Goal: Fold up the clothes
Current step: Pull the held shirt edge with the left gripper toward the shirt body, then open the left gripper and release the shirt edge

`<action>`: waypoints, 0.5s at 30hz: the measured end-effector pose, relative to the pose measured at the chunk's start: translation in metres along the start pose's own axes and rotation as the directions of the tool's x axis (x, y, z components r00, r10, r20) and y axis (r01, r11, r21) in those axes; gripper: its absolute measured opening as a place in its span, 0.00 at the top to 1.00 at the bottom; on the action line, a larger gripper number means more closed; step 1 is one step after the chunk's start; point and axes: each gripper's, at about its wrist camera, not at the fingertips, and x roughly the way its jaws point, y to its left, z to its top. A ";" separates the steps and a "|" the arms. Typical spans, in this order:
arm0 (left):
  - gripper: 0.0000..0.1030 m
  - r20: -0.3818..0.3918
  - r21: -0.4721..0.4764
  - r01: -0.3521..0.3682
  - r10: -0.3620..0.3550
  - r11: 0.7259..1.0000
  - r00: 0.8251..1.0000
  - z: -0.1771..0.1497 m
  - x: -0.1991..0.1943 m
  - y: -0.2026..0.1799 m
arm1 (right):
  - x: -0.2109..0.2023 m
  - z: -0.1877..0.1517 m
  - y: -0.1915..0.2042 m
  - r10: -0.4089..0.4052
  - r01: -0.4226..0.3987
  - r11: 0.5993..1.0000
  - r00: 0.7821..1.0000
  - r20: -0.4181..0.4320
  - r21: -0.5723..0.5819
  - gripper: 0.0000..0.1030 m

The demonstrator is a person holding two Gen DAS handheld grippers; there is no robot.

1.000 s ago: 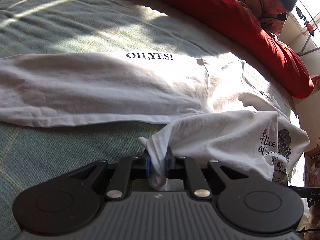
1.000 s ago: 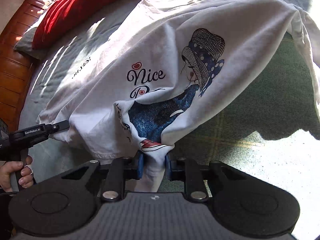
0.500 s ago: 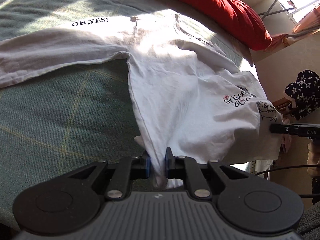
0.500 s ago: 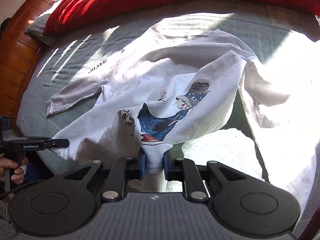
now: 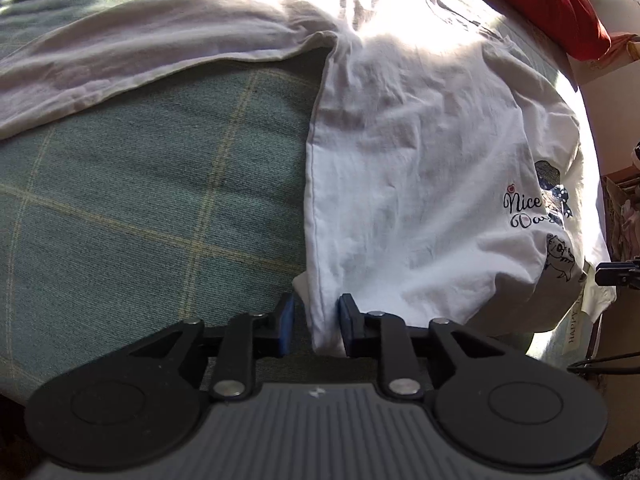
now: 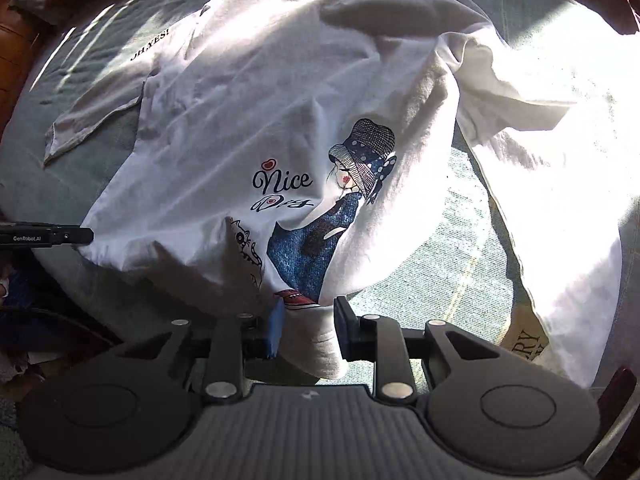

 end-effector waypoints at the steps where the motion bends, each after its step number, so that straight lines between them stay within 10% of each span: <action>1: 0.77 0.009 0.023 -0.014 0.014 1.000 1.000 0.002 -0.003 -0.003 | -0.001 -0.001 -0.006 -0.025 0.024 0.999 1.000 0.015 0.027 0.70; 8: 0.68 0.082 0.056 -0.053 0.048 0.997 0.995 0.022 -0.022 -0.013 | 0.009 -0.002 -0.058 -0.116 0.092 0.968 0.989 0.090 0.234 0.70; 15: 0.67 0.087 0.145 0.023 -0.036 0.989 0.996 0.041 -0.005 -0.058 | 0.048 0.011 -0.015 0.081 -0.104 0.983 0.985 0.152 0.149 0.70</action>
